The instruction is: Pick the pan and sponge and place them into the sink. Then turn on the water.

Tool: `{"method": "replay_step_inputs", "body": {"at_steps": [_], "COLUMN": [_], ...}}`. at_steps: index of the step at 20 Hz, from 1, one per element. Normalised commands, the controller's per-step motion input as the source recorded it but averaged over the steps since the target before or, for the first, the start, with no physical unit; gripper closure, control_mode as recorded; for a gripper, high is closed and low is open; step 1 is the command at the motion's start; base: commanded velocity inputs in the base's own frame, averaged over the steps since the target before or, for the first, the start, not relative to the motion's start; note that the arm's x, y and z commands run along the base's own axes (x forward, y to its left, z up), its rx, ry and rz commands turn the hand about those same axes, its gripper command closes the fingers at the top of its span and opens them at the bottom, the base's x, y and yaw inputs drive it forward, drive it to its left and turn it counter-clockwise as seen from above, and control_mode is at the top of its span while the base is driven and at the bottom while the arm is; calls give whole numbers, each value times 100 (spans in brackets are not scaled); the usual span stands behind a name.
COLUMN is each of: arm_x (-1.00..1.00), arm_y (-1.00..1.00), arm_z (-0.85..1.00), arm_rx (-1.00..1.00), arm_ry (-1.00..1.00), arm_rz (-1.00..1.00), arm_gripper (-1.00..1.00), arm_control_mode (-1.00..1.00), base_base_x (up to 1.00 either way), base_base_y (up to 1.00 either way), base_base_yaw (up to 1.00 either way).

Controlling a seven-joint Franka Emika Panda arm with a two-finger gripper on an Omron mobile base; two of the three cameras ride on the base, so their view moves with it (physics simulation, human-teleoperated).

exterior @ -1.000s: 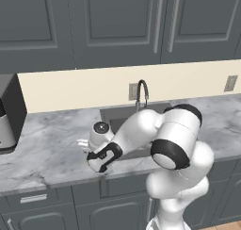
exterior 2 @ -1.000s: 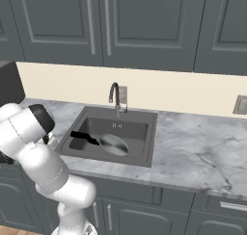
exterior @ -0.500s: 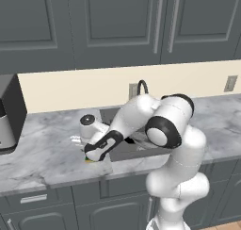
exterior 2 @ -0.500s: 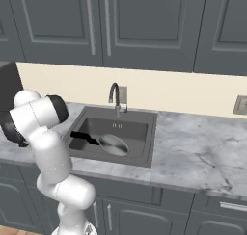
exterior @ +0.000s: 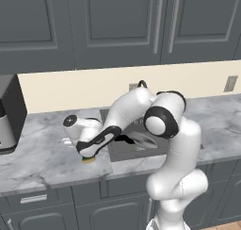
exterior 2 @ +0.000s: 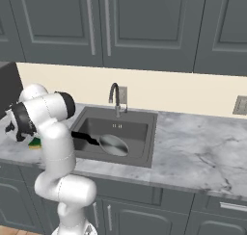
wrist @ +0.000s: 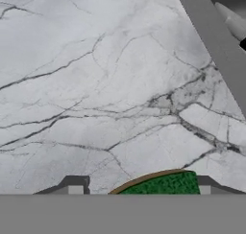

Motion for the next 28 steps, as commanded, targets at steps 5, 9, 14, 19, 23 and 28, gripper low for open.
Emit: {"method": "replay_step_inputs", "body": {"at_steps": [5, 9, 14, 19, 23, 28], "arm_x": [-13, -6, -5, -7, -13, -14], "arm_y": [-21, -30, -34, -29, -27, -34], "arm_z": [15, 25, 30, 38, 41, 35], "arm_rx": [-5, -6, -4, 0, 1, 3], "arm_ry": [-11, -12, -10, -8, -7, -5], "arm_rz": [0, 0, 0, 0, -1, -2], "arm_gripper": [100, 100, 100, 100, 100, 100], "arm_control_mode": [-100, -100, -100, -100, -100, -100], "base_base_x": [0, 0, 0, 0, 0, 0], "base_base_y": [0, 0, 0, 0, 0, 0], "base_base_yaw": [0, 0, 0, 0, 0, 0]}}
